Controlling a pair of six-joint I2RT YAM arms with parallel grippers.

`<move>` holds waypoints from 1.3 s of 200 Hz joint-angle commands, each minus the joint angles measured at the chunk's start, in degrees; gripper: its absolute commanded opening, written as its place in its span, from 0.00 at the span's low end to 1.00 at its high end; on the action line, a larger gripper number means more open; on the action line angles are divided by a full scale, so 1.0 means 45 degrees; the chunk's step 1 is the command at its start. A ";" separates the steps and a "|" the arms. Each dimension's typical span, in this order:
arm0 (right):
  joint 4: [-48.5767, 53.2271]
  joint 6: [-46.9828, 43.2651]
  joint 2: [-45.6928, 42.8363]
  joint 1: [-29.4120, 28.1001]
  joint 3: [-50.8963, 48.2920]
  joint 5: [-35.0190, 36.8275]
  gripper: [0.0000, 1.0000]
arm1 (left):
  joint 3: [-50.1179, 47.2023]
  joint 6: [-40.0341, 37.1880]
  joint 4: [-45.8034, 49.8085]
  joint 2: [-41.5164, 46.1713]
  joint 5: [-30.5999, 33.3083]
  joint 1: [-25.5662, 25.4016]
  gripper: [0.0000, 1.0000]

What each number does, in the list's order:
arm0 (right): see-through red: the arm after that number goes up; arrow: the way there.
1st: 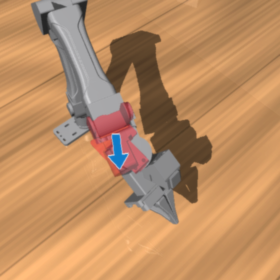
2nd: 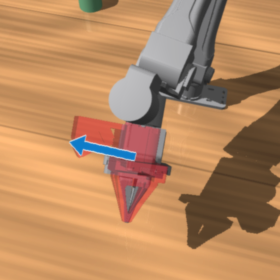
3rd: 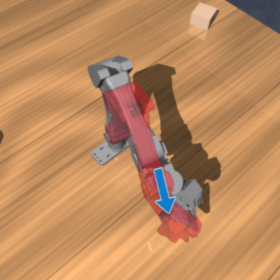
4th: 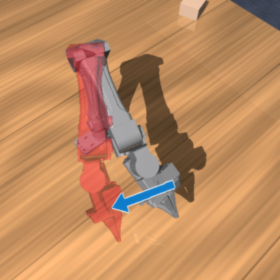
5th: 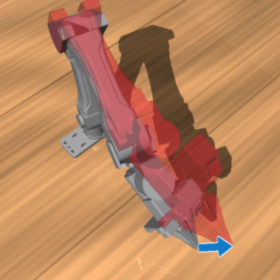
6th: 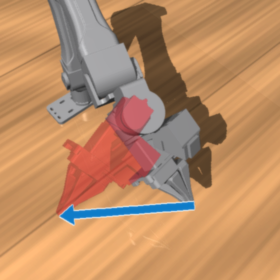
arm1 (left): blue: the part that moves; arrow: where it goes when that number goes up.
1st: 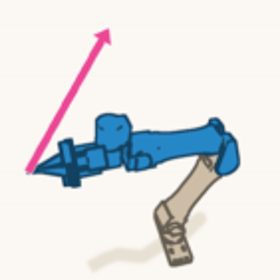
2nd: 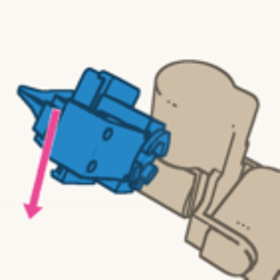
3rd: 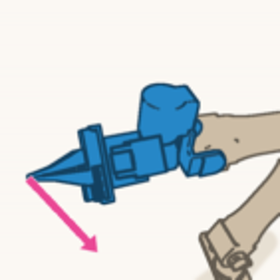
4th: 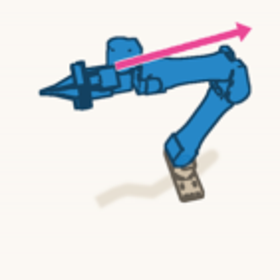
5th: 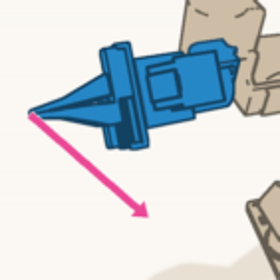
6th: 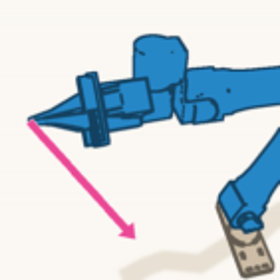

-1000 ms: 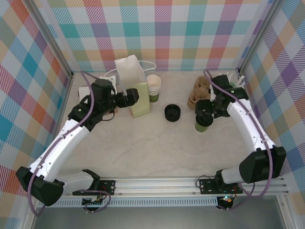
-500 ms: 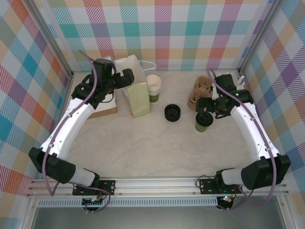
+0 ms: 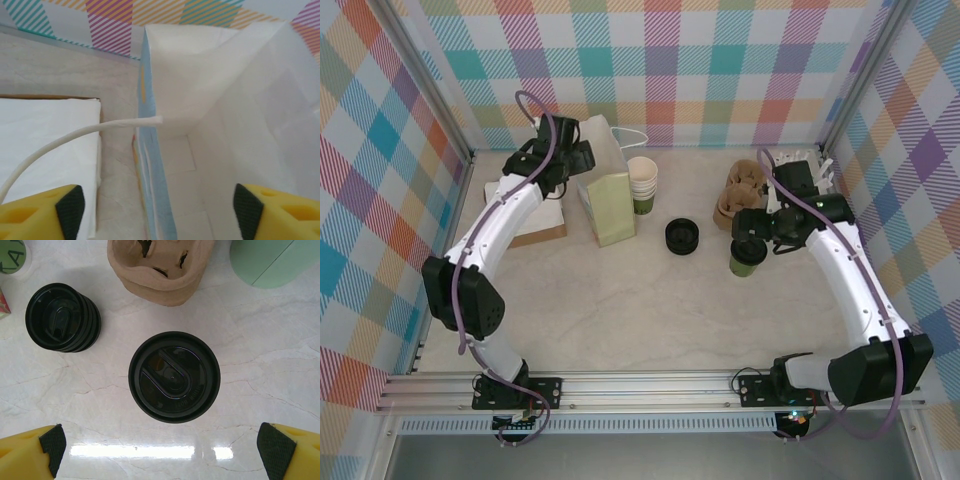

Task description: Pack the takeout coffee

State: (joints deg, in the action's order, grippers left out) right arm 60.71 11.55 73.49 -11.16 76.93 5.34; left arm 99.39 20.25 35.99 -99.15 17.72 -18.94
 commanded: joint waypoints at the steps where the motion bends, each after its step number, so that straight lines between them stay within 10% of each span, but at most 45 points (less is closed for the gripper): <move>1: 0.0044 0.0214 -0.0198 0.0097 -0.0162 -0.0229 1.00 | 0.0519 -0.0145 -0.0105 -0.0291 0.0398 0.0128 0.70; 141: 0.0675 -0.0089 0.0886 0.0092 0.0940 -0.0758 1.00 | -0.0370 -0.0906 0.0218 0.1079 0.0274 0.0127 0.02; 260: 0.1433 -0.0121 0.5407 0.0089 0.4541 0.0583 0.85 | -0.3321 0.0195 0.1030 0.5457 -0.2239 -0.0484 0.00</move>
State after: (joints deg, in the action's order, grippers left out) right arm 65.12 10.04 94.39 -11.16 93.38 3.79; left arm 86.00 18.87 39.18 -78.81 10.92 -19.75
